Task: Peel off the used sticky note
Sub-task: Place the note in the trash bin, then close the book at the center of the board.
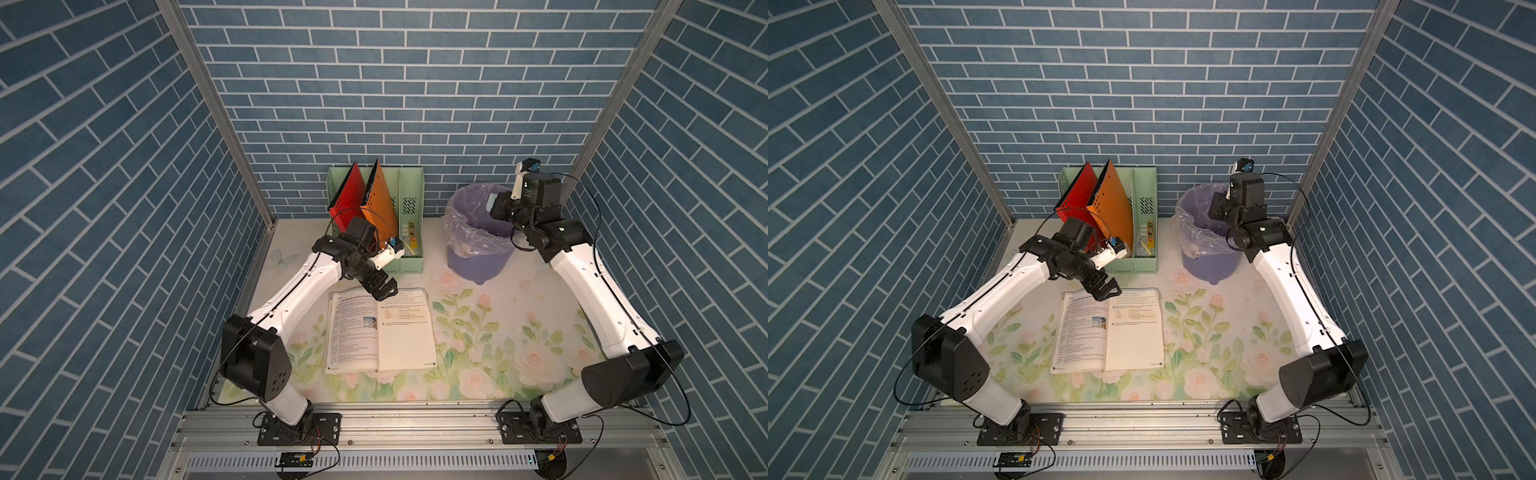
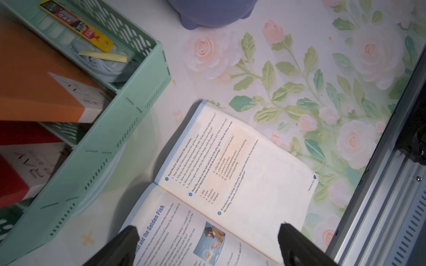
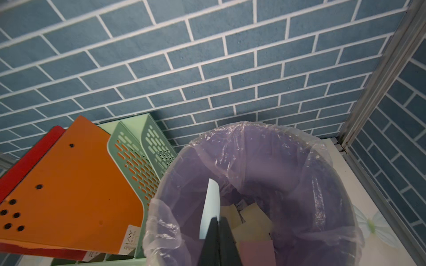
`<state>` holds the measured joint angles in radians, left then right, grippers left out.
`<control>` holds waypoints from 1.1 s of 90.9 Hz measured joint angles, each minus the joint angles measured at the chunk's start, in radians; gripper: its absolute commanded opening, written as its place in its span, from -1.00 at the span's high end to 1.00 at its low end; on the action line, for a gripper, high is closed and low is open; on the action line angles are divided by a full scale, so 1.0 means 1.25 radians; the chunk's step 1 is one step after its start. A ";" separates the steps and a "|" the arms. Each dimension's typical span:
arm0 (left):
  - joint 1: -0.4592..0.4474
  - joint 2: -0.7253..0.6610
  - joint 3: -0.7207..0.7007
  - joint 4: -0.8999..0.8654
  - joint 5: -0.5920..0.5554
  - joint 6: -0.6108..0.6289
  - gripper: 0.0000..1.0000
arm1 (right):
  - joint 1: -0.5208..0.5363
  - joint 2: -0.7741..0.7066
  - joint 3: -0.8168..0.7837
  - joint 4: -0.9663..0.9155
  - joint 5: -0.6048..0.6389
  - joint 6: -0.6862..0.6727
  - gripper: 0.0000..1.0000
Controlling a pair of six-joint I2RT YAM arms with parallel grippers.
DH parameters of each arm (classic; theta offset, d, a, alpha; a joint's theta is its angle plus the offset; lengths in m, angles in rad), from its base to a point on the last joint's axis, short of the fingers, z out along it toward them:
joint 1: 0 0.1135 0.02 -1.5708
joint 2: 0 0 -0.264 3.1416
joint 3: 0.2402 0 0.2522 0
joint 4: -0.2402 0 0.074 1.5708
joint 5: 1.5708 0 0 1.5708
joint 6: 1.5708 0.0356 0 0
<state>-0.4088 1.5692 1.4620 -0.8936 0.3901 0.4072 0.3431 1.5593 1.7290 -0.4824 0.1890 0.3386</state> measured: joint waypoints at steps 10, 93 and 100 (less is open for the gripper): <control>0.048 -0.058 -0.059 -0.004 0.000 -0.001 -1.00 | -0.005 0.042 0.025 -0.021 0.014 -0.021 0.96; 0.166 -0.116 -0.175 0.051 0.003 -0.048 -1.00 | 0.188 -0.054 -0.010 -0.078 0.152 -0.126 -0.99; 0.183 -0.125 -0.200 0.058 0.003 -0.047 -0.99 | 0.238 -0.131 -0.132 -0.049 0.142 -0.106 -0.99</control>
<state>-0.1795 1.4128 1.2121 -0.8211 0.3939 0.3481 0.6407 1.3960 1.5646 -0.5434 0.3668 0.2062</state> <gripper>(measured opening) 0.998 0.995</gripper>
